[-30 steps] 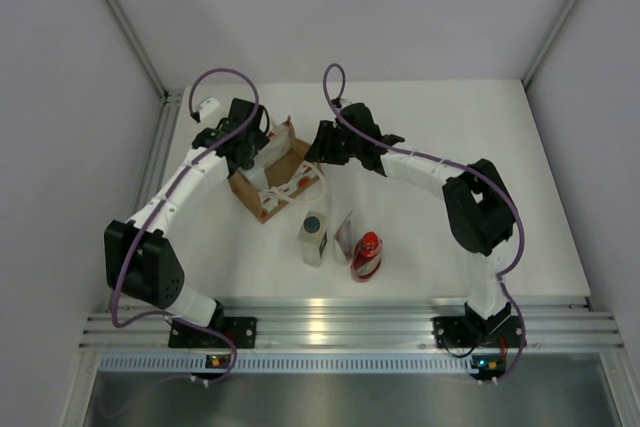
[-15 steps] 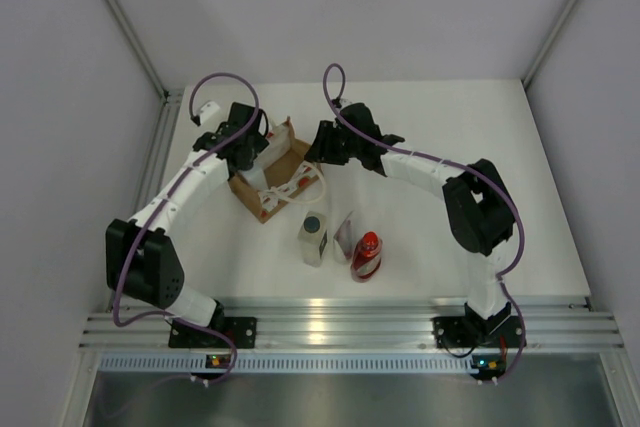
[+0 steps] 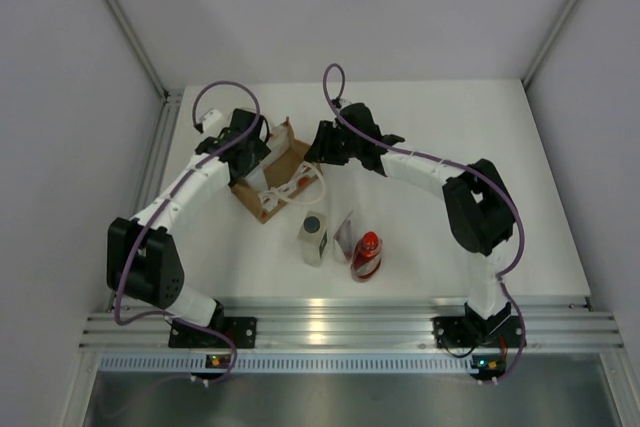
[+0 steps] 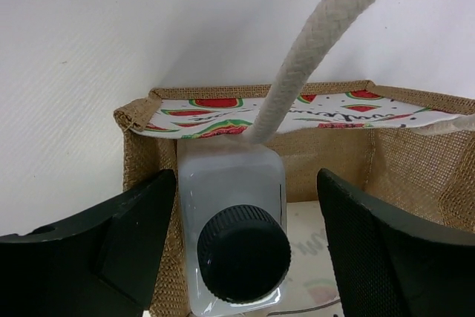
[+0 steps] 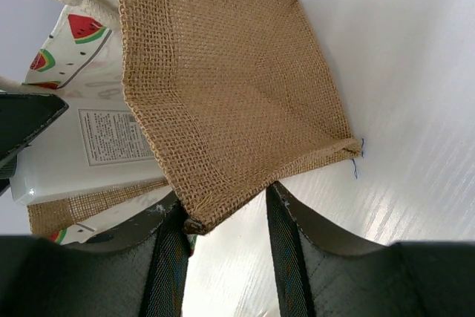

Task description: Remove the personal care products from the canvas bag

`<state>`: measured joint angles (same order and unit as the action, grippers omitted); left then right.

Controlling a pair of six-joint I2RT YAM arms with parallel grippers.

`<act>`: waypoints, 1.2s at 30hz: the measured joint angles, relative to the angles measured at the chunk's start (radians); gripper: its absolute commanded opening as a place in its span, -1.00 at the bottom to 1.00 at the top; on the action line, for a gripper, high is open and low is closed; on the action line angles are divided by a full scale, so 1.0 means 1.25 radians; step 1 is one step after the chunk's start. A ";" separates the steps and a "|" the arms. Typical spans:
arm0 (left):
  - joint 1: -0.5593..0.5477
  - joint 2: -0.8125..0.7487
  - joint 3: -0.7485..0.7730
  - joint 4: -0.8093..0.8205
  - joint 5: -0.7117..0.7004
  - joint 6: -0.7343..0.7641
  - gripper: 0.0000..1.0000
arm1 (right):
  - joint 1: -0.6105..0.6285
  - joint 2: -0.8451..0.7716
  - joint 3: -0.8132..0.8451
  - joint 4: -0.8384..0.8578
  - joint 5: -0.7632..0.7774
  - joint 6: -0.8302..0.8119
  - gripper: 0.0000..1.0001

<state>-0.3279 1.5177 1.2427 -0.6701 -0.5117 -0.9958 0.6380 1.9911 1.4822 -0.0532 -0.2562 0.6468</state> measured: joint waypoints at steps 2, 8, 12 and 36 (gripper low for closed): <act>0.000 0.003 -0.002 0.001 0.003 0.000 0.62 | 0.000 0.000 0.000 0.000 0.000 0.000 -0.18; 0.000 0.042 -0.002 0.005 0.022 0.013 0.56 | 0.000 0.000 0.000 0.000 0.000 0.000 -0.17; 0.000 0.065 -0.002 0.007 0.036 0.026 0.45 | 0.000 0.000 0.000 0.000 0.000 0.000 -0.18; 0.002 0.076 0.092 -0.038 0.110 0.210 -1.00 | 0.000 0.013 0.010 0.002 -0.007 0.003 -0.18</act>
<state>-0.3252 1.6127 1.3571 -0.7181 -0.3748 -0.7338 0.6380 2.0079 1.4944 -0.0502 -0.2649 0.6502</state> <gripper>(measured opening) 0.548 0.412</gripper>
